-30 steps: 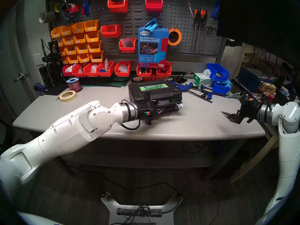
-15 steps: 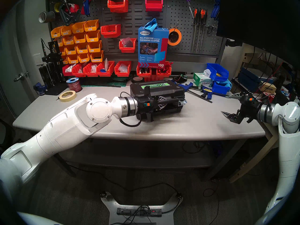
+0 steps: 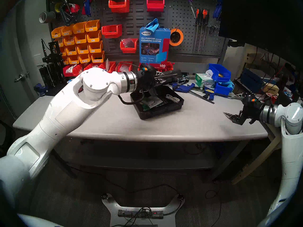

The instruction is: Open the tool box

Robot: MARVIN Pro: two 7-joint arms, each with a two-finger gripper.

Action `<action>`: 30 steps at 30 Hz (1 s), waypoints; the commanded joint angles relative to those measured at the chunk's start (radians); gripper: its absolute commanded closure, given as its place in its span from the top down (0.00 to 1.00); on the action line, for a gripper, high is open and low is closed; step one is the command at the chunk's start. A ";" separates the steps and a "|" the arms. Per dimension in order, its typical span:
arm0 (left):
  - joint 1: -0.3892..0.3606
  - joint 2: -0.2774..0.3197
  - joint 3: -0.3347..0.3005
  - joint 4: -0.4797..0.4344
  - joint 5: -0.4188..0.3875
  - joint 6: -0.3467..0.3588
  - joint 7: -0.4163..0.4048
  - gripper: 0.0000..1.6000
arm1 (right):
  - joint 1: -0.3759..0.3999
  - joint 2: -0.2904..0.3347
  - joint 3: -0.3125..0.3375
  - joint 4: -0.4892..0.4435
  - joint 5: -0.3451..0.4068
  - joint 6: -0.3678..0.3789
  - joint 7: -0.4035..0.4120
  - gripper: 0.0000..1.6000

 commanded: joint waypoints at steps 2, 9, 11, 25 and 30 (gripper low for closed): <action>-0.121 -0.043 -0.168 0.022 -0.137 0.068 0.000 0.00 | 0.007 0.006 0.006 -0.005 0.000 -0.002 -0.003 1.00; -0.160 -0.048 -0.274 0.099 -0.253 0.186 -0.003 0.00 | 0.007 0.006 0.007 -0.005 0.000 -0.002 -0.003 1.00; -0.168 -0.050 -0.299 0.131 -0.280 0.228 -0.002 0.00 | 0.007 0.007 0.007 -0.006 -0.001 -0.002 -0.003 1.00; -0.161 -0.081 -0.481 0.337 -0.385 0.519 0.183 0.00 | 0.008 0.007 0.007 -0.006 -0.001 -0.002 -0.004 1.00; -0.118 -0.096 -0.599 0.366 -0.407 0.596 0.296 0.00 | 0.008 0.007 0.007 -0.007 -0.001 -0.002 -0.004 1.00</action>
